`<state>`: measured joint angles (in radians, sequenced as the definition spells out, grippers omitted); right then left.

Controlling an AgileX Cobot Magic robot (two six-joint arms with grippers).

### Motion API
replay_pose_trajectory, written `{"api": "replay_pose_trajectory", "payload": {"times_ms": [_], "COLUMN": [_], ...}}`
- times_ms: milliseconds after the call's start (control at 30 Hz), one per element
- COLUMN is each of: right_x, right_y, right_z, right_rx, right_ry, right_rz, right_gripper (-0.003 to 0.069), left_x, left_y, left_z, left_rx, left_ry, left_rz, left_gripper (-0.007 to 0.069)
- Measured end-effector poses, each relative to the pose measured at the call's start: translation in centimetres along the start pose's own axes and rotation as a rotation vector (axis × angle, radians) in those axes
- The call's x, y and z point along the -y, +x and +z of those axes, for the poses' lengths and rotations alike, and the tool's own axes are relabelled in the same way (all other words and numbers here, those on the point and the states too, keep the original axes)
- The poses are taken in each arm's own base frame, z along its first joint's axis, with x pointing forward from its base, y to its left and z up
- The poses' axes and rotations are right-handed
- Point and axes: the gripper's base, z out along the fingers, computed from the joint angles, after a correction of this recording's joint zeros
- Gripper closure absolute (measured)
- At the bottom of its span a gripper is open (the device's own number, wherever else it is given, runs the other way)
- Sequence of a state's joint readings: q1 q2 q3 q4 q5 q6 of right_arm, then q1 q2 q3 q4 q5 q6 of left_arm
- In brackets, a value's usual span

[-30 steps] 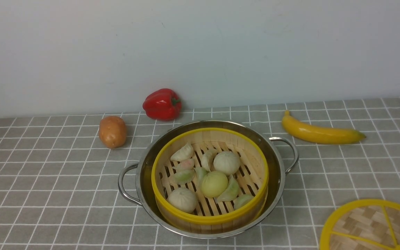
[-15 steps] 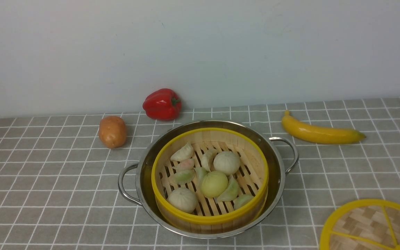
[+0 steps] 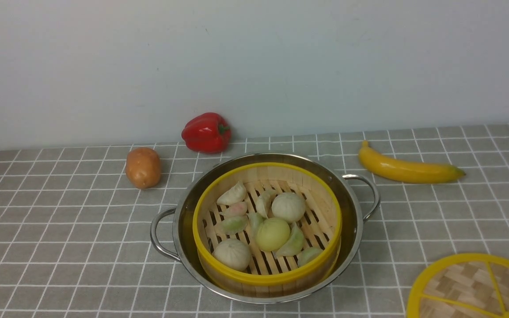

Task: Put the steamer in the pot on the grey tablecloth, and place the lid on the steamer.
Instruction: 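Move the gripper down to the bamboo steamer lid and grasp its center knob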

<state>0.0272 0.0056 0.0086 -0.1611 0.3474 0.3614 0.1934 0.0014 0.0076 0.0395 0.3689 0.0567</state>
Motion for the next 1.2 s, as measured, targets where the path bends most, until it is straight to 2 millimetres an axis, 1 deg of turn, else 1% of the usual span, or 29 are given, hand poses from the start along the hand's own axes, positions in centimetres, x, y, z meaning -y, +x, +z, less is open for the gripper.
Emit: {"api": "replay_pose_trajectory", "payload": {"times_ms": [333, 533, 600, 633, 667, 733, 767, 800, 833, 900, 933, 967, 1000, 1033, 1067, 1133, 1200], "right_x": [0.0, -0.2, -0.3, -0.6, -0.7, -1.4, -1.6, -1.7, -1.9, -2.6, -2.7, -3.0, -3.2, -3.6, -3.6, -4.1, -4.3], "right_y": [0.0, -0.2, -0.7, -2.3, -2.6, -6.0, -7.3, -7.5, -8.7, -11.3, -11.5, -12.4, -12.8, -13.4, -13.4, -13.8, -13.8], "right_z": [0.0, 0.0, -0.1, -0.7, -0.7, -1.7, -1.9, -1.9, -2.0, -1.6, -1.6, -1.3, -1.1, -0.6, -0.6, 0.4, 0.9], "right_rx": [0.000, 0.022, 0.037, 0.084, 0.089, 0.147, 0.151, 0.150, 0.141, 0.057, 0.049, -0.017, -0.059, -0.137, -0.145, -0.228, -0.254], "right_ry": [0.000, -0.022, -0.030, -0.047, -0.049, -0.073, -0.078, -0.080, -0.081, -0.078, -0.078, -0.080, -0.080, -0.089, -0.091, -0.113, -0.118], "right_rz": [-0.002, 0.079, 0.098, 0.119, 0.123, 0.138, 0.139, 0.142, 0.133, 0.083, 0.079, 0.063, 0.057, 0.071, 0.074, 0.123, 0.139], "right_gripper": [0.0414, 0.0414, 0.0414, 0.0414, 0.0414, 0.0414, 0.0414, 0.0414, 0.0414, 0.0414, 0.0414, 0.0414, 0.0414, 0.0414, 0.0414, 0.0414, 0.0414], "left_x": [0.0, 0.0, 0.0, 0.0, 0.0, 0.0, 0.0, 0.0, 0.0, 0.0, 0.0, 0.0, 0.0, 0.0, 0.0, 0.0, 0.0], "left_y": [0.0, 0.0, 0.0, 0.0, 0.0, 0.0, 0.0, 0.0, 0.0, 0.0, 0.0, 0.0, 0.0, 0.0, 0.0, 0.0, 0.0], "left_z": [0.0, 0.0, 0.0, 0.0, 0.0, 0.0, 0.0, 0.0, 0.0, 0.0, 0.0, 0.0, 0.0, 0.0, 0.0, 0.0, 0.0], "left_rx": [0.000, 0.000, 0.000, 0.000, 0.000, 0.000, 0.000, 0.000, 0.000, 0.000, 0.000, 0.000, 0.000, 0.000, 0.000, 0.000, 0.000], "left_ry": [0.000, 0.000, 0.000, 0.000, 0.000, 0.000, 0.000, 0.000, 0.000, 0.000, 0.000, 0.000, 0.000, 0.000, 0.000, 0.000, 0.000], "left_rz": [0.000, 0.000, 0.000, 0.000, 0.000, 0.000, 0.000, 0.000, 0.000, 0.000, 0.000, 0.000, 0.000, 0.000, 0.000, 0.000, 0.000], "left_gripper": [0.0401, 0.0384, 0.0384, 0.0382, 0.0382, 0.0382, 0.0382, 0.0382, 0.0382, 0.0382, 0.0382, 0.0382, 0.0382, 0.0382, 0.0382, 0.0382, 0.0382]}}
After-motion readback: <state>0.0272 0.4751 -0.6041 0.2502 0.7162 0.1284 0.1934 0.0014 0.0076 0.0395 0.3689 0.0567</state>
